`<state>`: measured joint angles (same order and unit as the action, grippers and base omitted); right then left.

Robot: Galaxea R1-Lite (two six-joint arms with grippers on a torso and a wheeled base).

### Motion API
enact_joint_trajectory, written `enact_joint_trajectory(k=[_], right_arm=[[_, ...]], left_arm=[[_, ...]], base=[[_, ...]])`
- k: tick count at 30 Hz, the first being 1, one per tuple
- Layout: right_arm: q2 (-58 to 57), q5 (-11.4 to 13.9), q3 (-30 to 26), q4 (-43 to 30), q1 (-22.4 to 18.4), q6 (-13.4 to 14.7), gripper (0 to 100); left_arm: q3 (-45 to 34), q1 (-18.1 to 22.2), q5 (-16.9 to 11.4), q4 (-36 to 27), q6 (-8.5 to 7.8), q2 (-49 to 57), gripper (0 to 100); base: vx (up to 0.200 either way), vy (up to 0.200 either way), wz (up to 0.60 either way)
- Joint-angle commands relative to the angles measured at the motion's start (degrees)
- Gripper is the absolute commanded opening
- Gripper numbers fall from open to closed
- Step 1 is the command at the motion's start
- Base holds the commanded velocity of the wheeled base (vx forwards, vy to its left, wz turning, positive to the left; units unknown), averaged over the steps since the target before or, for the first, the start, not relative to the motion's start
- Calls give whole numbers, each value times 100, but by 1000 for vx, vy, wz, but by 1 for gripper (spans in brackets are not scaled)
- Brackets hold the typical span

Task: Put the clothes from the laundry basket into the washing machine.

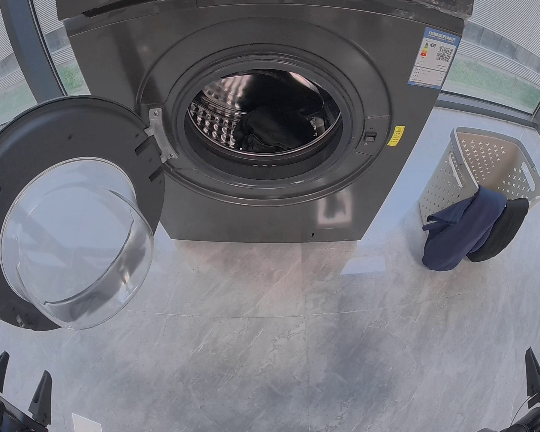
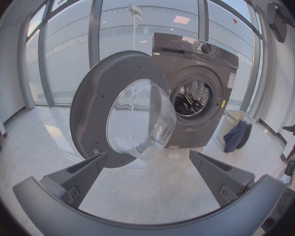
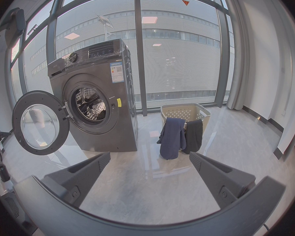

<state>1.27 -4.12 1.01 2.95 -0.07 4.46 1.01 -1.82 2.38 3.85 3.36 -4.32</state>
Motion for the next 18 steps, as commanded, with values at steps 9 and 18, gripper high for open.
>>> enact_joint_trajectory(k=[9, 18], right_arm=[[-127, 69, -84, -14, -37, -86, 100], [-127, 96, -84, 4, -28, -42, 100]], left_arm=[[-75, 173, -554, -69, 15, 405, 100], [-101, 164, -203, -394, -266, 396, 100]], base=[[0, -200, 0], [-44, -200, 0]])
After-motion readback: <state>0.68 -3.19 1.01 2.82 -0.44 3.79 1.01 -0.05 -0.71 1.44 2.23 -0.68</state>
